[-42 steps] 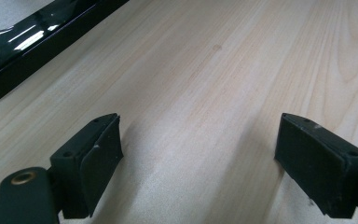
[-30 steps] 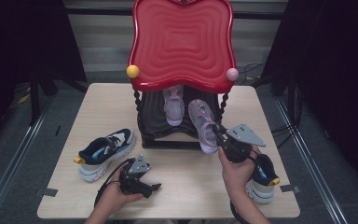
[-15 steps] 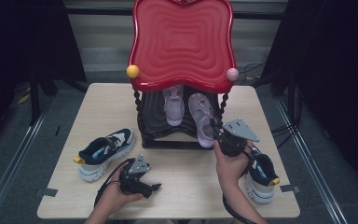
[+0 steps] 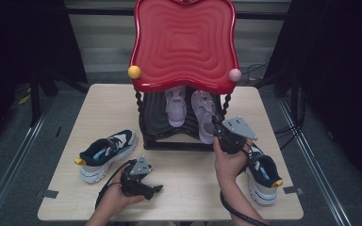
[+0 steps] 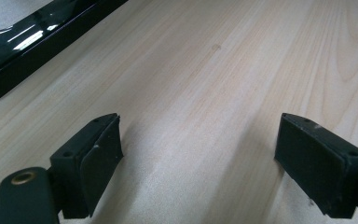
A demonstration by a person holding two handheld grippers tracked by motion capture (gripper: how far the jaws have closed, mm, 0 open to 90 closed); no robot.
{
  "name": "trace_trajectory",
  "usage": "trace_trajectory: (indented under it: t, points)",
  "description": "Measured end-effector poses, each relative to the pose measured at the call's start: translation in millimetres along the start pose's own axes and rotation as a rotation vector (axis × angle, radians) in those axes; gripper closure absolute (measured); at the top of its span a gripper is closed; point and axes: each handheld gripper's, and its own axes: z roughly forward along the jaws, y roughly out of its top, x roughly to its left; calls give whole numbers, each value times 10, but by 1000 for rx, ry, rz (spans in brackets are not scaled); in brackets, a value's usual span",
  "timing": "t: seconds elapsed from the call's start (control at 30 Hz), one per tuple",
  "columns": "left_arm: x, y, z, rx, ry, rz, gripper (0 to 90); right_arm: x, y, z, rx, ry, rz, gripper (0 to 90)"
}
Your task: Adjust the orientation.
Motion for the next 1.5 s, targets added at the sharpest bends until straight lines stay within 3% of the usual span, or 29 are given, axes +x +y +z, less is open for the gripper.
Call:
trace_trajectory:
  t: [0.5,0.93,1.07,1.5]
  points:
    - [-1,2,-3,6,3,1,140,87,101,175,-12,-37,-26,828]
    - [-1,1,-1,5,0,2,136,180,141,324,-12,-98,-4,829]
    - [-2,1,0,4,0,2,135,207,160,362,-21,-116,-18,828]
    - [-2,1,0,5,0,3,132,262,196,479,-30,-135,-16,828]
